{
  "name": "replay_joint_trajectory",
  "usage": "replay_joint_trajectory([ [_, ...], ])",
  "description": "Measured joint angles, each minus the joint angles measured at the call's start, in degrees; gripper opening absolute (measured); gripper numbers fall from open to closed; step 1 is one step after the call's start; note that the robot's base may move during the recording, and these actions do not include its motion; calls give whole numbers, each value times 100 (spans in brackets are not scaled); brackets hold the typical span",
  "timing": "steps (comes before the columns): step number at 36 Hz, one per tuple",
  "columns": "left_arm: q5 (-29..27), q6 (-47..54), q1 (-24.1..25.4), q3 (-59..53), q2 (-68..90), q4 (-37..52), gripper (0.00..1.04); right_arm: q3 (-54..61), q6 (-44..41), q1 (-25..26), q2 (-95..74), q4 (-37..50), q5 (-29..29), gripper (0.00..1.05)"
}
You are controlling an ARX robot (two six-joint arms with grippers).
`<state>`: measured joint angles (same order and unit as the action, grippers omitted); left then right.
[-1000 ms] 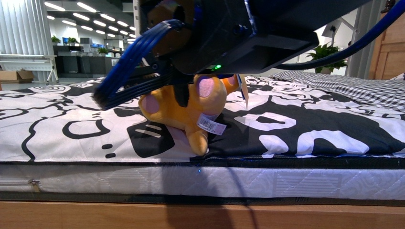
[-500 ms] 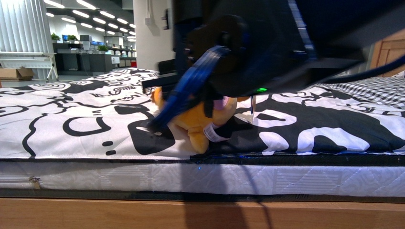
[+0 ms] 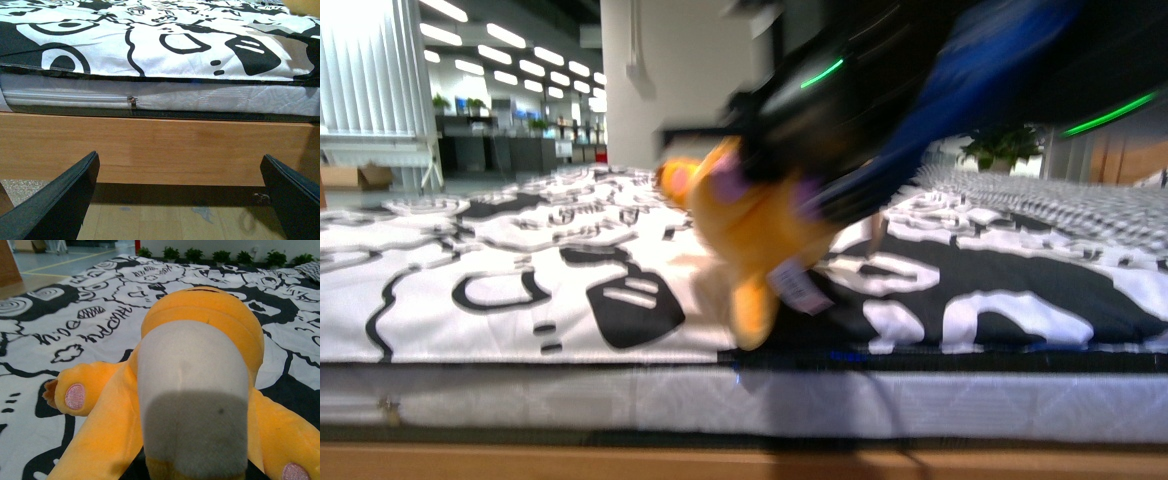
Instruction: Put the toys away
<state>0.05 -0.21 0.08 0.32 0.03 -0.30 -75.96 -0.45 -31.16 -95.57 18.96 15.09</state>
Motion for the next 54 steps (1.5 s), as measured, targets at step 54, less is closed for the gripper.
replay_joint_trajectory([
  [54, 0, 0, 0, 0, 0, 2, 99, 6994, 308, 2472, 8841, -953, -1298, 10],
])
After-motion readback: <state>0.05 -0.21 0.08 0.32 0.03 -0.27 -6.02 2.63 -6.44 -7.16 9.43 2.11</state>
